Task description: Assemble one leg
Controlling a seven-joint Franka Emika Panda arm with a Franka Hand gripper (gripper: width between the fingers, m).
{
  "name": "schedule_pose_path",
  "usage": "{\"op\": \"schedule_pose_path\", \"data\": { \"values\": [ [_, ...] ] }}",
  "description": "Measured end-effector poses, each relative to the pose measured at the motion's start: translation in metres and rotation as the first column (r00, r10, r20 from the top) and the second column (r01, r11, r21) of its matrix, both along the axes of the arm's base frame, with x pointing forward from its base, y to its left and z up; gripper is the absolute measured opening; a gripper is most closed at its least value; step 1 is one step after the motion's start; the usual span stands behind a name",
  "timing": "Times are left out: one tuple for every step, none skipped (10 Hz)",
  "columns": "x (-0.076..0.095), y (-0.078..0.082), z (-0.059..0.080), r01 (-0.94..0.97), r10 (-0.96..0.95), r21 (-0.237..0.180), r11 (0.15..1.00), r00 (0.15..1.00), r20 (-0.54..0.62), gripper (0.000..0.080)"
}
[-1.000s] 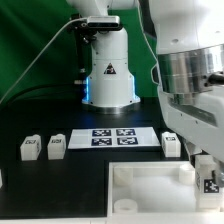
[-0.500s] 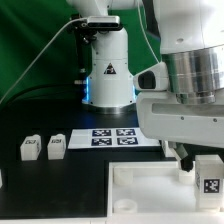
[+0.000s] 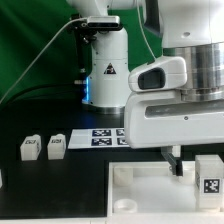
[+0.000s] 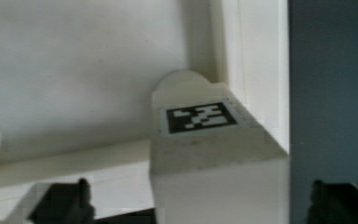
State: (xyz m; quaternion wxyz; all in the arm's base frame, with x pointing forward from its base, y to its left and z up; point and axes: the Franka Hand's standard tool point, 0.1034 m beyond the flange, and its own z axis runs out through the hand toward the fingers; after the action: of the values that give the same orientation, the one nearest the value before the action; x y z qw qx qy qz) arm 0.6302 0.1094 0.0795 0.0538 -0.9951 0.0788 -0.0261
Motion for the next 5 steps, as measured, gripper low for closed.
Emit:
{"op": "schedule_pose_path", "data": {
  "values": [
    [-0.0001, 0.0004, 0.0000, 0.052, -0.052, 0.004, 0.999, 0.999, -0.006, 0.0537],
    [-0.0003, 0.0011, -0.0001, 0.150, -0.149, 0.011, 0.989, 0.989, -0.017, 0.0336],
    [-0.0006, 0.0002, -0.0004, 0.259, -0.258, 0.015, 0.966, 0.966, -0.031, 0.0291],
    [-0.0007, -0.0004, -0.0006, 0.352, -0.351, 0.017, 0.936, 0.936, -0.042, 0.0291],
    [-0.0008, -0.0009, -0.0008, 0.472, -0.471, 0.017, 0.881, 0.880, -0.059, 0.0291]
  ]
}}
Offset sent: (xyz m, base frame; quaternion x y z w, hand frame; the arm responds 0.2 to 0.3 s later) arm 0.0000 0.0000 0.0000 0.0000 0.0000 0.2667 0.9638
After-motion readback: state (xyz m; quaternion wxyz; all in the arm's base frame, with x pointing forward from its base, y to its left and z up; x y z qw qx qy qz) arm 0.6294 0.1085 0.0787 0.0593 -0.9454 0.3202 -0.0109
